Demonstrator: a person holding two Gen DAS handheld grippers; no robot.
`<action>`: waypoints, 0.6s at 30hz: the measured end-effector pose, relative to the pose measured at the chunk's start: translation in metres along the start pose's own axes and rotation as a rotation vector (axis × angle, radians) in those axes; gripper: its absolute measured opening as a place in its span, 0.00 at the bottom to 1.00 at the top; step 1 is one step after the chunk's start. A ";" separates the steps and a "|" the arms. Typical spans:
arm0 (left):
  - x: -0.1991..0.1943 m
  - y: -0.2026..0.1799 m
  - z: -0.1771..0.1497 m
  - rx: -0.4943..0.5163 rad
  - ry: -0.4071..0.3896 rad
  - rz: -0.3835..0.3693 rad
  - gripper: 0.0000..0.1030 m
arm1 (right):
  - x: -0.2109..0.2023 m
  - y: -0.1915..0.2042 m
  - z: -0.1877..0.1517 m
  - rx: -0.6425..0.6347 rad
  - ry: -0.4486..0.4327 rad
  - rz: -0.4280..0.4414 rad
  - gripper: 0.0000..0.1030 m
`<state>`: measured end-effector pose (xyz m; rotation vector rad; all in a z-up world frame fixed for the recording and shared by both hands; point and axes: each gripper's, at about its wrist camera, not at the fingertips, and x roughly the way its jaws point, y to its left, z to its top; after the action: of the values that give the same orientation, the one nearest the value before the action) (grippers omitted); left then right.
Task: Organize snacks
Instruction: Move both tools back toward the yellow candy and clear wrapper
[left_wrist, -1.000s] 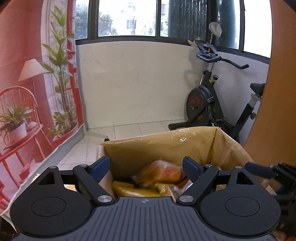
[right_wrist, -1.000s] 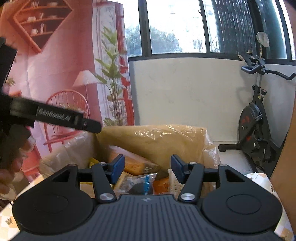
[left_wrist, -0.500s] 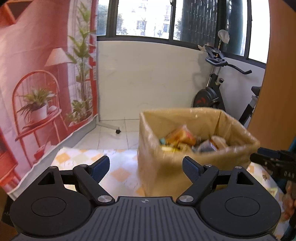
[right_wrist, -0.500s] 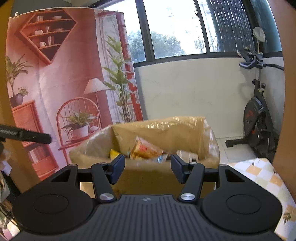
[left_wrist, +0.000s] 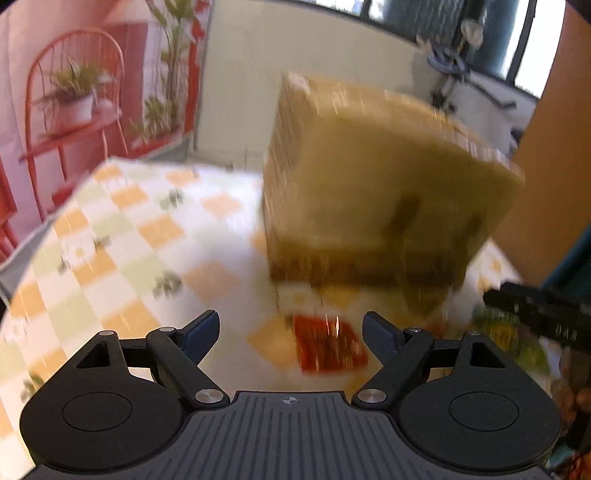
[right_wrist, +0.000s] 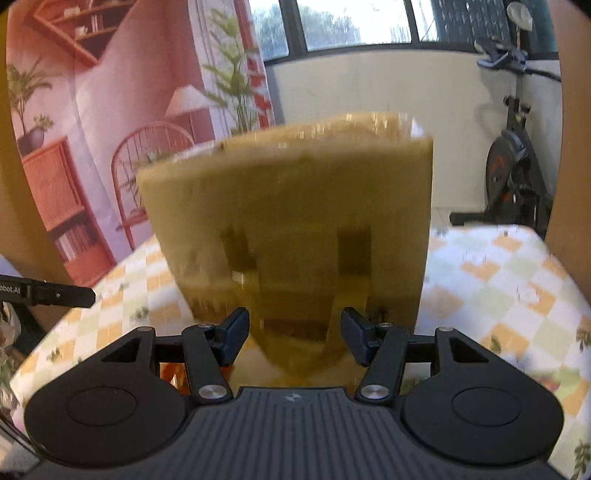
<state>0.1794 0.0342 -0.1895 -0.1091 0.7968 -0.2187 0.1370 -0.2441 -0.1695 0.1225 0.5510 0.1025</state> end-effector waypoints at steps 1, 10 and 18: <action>0.003 -0.002 -0.007 0.007 0.022 -0.009 0.83 | 0.000 0.000 -0.006 -0.001 0.013 -0.002 0.57; 0.014 -0.007 -0.050 0.034 0.122 -0.038 0.81 | 0.004 0.000 -0.035 0.037 0.085 0.003 0.57; 0.006 -0.026 -0.084 0.119 0.128 -0.059 0.81 | -0.001 0.007 -0.047 0.043 0.084 0.016 0.57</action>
<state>0.1187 0.0066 -0.2475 -0.0061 0.9068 -0.3313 0.1109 -0.2331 -0.2080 0.1649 0.6362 0.1118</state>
